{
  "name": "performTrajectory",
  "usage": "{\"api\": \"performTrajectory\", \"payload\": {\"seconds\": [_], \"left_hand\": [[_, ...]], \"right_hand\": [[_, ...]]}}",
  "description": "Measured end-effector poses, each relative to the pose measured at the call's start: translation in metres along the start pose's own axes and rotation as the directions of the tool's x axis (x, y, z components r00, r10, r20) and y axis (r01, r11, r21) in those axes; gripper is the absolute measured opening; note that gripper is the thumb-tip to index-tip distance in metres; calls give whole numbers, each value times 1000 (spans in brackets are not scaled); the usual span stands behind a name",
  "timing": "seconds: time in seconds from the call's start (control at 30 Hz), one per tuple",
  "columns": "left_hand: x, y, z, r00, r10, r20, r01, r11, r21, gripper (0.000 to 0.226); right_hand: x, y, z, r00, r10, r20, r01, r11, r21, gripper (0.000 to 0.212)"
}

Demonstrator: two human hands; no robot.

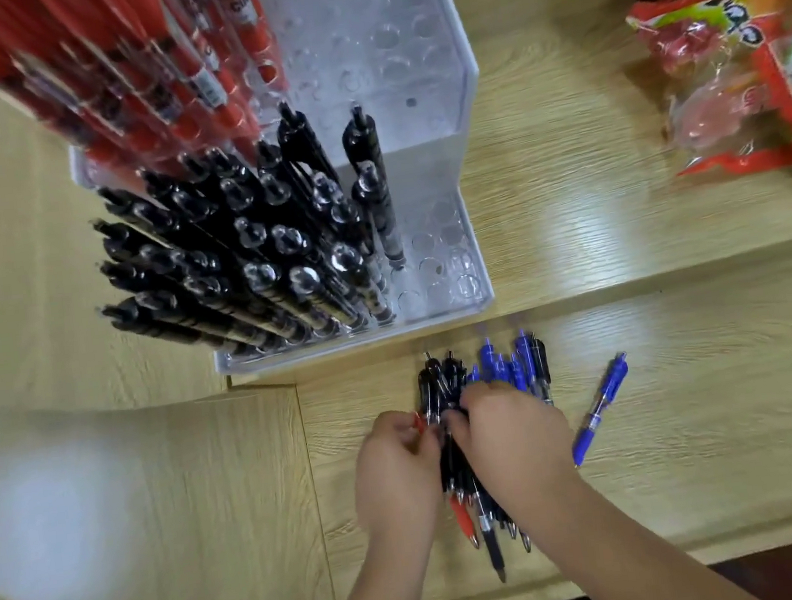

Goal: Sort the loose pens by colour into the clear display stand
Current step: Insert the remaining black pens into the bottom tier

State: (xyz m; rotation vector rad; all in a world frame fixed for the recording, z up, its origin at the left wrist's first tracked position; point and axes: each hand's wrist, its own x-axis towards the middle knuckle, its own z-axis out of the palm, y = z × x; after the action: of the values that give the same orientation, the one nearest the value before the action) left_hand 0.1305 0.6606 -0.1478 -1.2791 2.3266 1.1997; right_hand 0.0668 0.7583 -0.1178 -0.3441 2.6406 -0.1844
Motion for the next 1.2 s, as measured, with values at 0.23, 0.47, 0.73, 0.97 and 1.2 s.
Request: {"api": "performTrajectory", "payload": {"seconds": [0.23,0.47,0.73,0.97,1.2], "left_hand": [[1,13,-17,997,26,75,-25,1000,-16,9],[-33,23,-72,979,177,97,-141,945,-296,17],[-46,85,-127,798,526,-295,-598,627,-499,19],[-46,115,-122,721,547,-426,-693,556,-459,27],[-52,125,-110,723,415,-553,-681,564,-467,25]], "right_hand": [[0,0,-11,996,59,64,-66,991,120,26],[-41,41,-80,982,-143,-125,187,843,504,17],[-25,6,-163,839,-95,-536,489,563,666,4],[5,-23,-165,788,-179,-590,563,599,570,9],[8,-26,-164,737,-108,-667,595,573,564,10]]}}
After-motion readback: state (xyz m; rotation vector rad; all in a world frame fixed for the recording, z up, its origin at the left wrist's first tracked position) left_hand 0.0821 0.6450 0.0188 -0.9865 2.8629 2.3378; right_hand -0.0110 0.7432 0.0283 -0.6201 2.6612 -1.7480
